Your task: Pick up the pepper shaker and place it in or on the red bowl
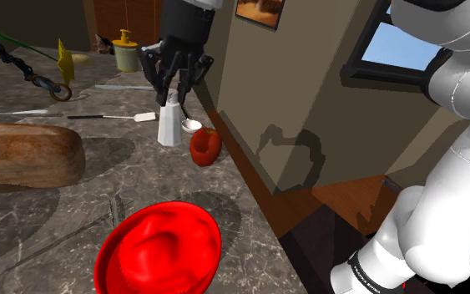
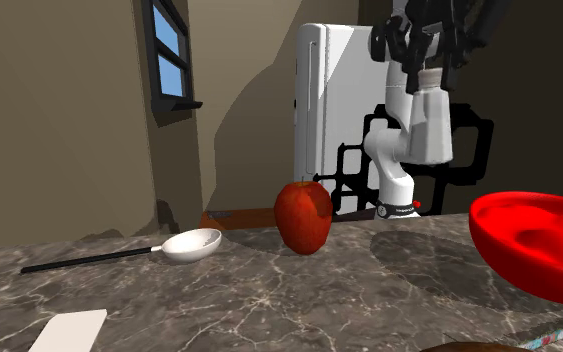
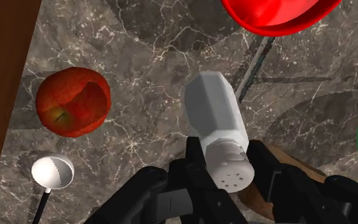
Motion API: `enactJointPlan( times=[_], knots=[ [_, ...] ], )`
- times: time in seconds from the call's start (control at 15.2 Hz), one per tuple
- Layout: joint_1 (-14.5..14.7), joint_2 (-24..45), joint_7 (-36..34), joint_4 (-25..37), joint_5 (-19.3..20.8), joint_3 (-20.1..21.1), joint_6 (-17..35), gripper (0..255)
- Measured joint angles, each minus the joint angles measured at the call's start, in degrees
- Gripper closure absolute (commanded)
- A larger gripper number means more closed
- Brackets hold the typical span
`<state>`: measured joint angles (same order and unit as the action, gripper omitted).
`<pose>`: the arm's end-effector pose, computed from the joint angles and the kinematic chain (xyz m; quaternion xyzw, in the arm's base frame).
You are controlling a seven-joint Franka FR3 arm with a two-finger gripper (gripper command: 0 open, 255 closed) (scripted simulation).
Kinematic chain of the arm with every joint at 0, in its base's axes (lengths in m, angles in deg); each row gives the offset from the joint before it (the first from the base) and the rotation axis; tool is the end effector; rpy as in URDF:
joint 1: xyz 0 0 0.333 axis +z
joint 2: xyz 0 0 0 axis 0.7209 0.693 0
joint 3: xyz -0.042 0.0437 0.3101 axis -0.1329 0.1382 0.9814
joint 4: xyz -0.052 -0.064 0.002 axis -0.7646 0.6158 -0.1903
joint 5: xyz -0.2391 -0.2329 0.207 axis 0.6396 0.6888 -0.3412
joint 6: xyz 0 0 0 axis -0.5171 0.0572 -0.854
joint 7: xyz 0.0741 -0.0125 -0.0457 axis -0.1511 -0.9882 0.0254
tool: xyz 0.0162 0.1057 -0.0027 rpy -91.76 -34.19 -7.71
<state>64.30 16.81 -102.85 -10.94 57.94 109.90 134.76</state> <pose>0.4347 0.4055 0.6506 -0.9942 -0.0669 -0.0718 0.0430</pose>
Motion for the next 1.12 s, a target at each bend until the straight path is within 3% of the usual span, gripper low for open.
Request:
enactJointPlan(
  times=[0.59, 0.92, 1.12],
  knots=[
    [4.3, -7.6, -8.9, -6.3, -2.2, 4.2, -0.8, 255],
    [7.5, -8.9, -15.6, -5.9, -2.0, 7.8, -2.7, 255],
    [8.0, -10.2, -16.6, -8.4, -2.6, 8.3, -1.3, 255]
  ],
)
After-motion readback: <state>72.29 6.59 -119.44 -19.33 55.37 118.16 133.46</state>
